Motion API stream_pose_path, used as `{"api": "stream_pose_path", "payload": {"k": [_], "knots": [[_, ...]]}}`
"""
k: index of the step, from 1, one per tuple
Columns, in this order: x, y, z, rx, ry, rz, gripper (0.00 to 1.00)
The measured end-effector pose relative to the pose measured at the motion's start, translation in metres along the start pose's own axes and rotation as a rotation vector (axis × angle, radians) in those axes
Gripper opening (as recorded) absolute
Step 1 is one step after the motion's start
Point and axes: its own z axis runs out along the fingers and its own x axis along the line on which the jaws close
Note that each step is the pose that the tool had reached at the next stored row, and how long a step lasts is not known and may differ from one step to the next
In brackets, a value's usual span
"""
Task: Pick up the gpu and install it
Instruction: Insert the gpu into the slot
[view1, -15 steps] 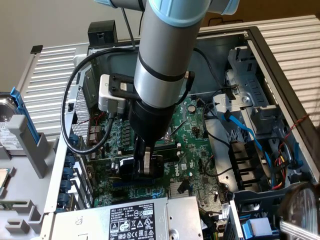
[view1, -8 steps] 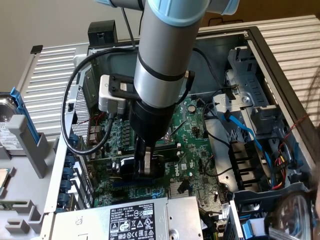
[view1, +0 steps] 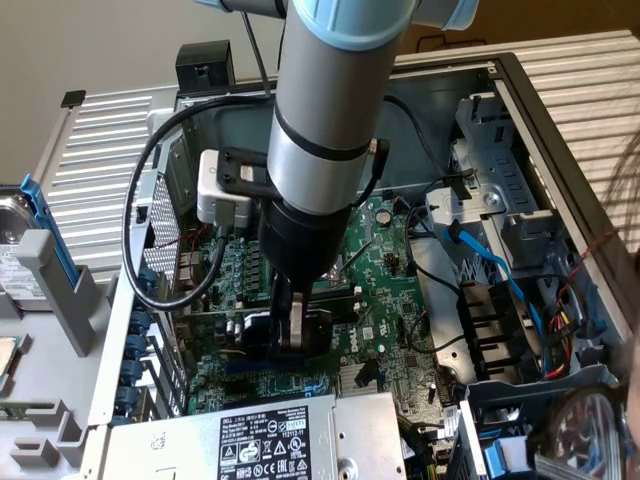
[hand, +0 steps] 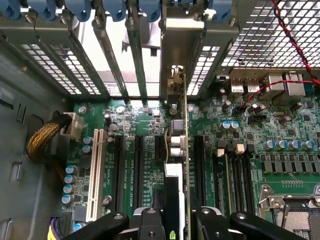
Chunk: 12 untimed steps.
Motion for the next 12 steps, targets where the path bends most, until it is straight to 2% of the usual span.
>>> {"api": "stream_pose_path", "payload": {"k": [4, 9, 12], "knots": [[0.0001, 0.0013, -0.0036, -0.0011, 0.0019, 0.001, 0.29], [0.0002, 0.0021, -0.0067, -0.0009, 0.0077, 0.003, 0.29], [0.0002, 0.0022, -0.0068, -0.0010, 0.0079, 0.003, 0.29]]}}
